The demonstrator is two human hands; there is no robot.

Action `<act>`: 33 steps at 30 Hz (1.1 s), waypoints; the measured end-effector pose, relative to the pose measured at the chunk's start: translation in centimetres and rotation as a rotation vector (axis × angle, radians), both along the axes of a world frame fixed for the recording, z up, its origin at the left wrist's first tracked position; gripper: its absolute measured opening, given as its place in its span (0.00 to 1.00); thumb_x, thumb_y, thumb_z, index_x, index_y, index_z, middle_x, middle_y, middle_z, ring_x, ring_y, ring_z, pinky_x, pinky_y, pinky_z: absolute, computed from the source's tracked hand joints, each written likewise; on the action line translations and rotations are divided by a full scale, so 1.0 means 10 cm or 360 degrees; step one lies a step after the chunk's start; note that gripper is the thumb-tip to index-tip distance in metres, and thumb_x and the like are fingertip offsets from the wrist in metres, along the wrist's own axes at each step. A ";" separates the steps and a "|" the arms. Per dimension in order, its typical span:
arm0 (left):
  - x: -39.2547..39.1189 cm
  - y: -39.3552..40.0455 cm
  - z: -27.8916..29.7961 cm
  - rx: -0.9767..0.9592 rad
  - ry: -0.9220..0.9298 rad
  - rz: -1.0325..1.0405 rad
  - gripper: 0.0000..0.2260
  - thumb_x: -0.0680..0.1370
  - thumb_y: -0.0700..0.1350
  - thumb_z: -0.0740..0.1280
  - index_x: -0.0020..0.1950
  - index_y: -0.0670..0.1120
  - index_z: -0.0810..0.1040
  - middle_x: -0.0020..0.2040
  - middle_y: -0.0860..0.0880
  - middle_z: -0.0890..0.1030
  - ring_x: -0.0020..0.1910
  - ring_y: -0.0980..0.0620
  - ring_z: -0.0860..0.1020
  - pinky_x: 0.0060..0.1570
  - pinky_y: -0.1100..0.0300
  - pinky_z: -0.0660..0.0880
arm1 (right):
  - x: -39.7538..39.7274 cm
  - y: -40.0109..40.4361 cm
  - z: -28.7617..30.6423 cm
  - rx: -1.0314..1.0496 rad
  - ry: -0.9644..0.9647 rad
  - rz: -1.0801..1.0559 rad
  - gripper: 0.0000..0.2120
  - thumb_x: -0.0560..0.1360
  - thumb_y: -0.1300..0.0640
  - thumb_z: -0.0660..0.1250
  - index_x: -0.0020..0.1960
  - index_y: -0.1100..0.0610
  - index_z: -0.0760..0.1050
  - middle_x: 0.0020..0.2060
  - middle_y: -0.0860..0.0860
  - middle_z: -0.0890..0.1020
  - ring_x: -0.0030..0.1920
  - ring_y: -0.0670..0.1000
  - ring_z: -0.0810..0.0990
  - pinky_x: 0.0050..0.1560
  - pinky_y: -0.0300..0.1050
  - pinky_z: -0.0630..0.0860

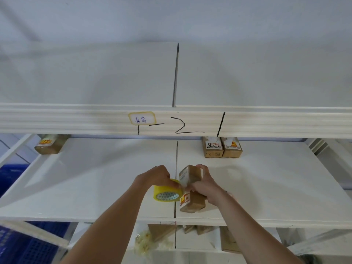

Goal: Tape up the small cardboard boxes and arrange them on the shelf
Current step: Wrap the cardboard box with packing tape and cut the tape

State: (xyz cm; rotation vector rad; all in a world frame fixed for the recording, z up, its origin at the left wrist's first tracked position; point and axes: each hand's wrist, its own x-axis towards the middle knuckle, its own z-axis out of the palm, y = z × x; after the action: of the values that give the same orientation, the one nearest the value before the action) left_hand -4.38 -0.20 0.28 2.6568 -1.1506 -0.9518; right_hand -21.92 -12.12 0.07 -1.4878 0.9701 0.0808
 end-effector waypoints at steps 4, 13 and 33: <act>-0.01 -0.07 0.03 0.0035 -0.0020 -0.0031 0.26 0.64 0.74 0.72 0.37 0.51 0.78 0.34 0.55 0.79 0.35 0.56 0.79 0.36 0.63 0.74 | -0.02 -0.02 0.00 -0.0002 -0.0065 -0.0043 0.46 0.66 0.68 0.76 0.67 0.32 0.57 0.61 0.52 0.74 0.56 0.57 0.79 0.49 0.55 0.85; 0.01 -0.07 0.03 0.0003 -0.0073 -0.0015 0.31 0.59 0.80 0.68 0.36 0.51 0.78 0.34 0.54 0.80 0.35 0.55 0.80 0.39 0.61 0.78 | -0.04 -0.08 0.12 -0.0061 -0.0099 -0.0037 0.48 0.65 0.66 0.79 0.69 0.32 0.57 0.62 0.52 0.73 0.56 0.56 0.79 0.49 0.53 0.84; 0.02 -0.05 -0.04 -0.0100 0.0099 0.0057 0.24 0.66 0.71 0.72 0.40 0.50 0.81 0.39 0.52 0.83 0.39 0.55 0.82 0.41 0.62 0.78 | -0.20 -0.28 0.21 0.0184 -0.0176 -0.0055 0.45 0.66 0.67 0.78 0.67 0.30 0.63 0.60 0.54 0.79 0.51 0.59 0.85 0.40 0.48 0.84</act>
State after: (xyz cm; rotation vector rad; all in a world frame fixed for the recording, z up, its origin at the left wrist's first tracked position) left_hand -4.17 -0.65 -0.13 2.5707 -1.0976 -0.9680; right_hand -23.96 -14.89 2.13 -1.3547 0.8872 0.0288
